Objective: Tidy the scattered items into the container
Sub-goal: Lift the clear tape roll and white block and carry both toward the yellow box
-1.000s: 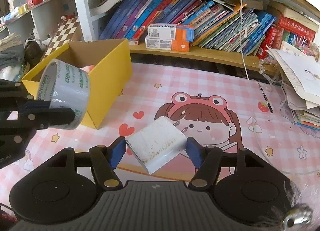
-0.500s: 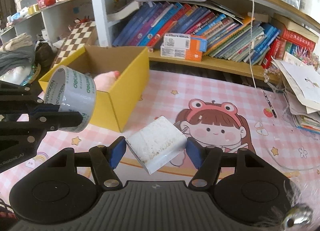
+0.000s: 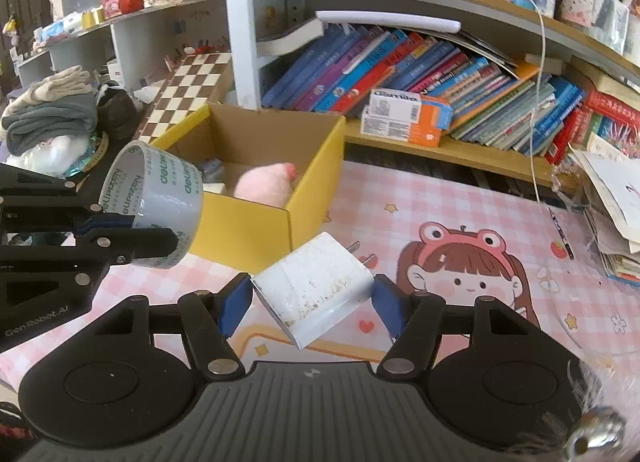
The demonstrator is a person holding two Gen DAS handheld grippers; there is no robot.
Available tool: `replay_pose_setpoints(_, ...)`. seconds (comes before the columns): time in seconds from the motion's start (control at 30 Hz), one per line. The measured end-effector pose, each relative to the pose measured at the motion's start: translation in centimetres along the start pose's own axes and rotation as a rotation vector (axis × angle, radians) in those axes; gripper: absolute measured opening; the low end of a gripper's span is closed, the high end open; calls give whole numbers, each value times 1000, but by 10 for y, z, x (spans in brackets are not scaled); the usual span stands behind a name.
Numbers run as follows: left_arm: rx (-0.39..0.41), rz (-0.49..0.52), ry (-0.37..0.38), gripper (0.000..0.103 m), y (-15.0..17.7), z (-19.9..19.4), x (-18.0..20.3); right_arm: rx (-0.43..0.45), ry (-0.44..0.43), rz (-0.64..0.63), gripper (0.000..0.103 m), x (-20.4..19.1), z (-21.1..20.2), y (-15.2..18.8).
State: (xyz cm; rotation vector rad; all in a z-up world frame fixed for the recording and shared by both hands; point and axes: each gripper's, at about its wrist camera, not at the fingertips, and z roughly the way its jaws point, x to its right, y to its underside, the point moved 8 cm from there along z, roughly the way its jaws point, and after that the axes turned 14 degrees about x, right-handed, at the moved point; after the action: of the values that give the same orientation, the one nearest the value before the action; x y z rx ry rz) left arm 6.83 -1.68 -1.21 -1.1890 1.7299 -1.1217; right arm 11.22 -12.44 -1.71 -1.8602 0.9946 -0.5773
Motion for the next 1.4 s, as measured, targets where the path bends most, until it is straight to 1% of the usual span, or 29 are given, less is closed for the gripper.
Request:
replay_pose_setpoints(0.43,47,-52,-63,3,1,-16,-46,37,-31,-69,63,-43,12,-30)
replay_pose_setpoints(0.7,77,-89,-100,3,1,-19,-71,47,-51,-121,64,-63,23,-47)
replay_pose_setpoints(0.93,92,-115,-124,3,1,-16,-90,47,-60,-150,63,-72,36,-57)
replay_pose_setpoints(1.4,80,-136,-143,3,4,0,-112,36,-85,-166,64,-78,66,-68)
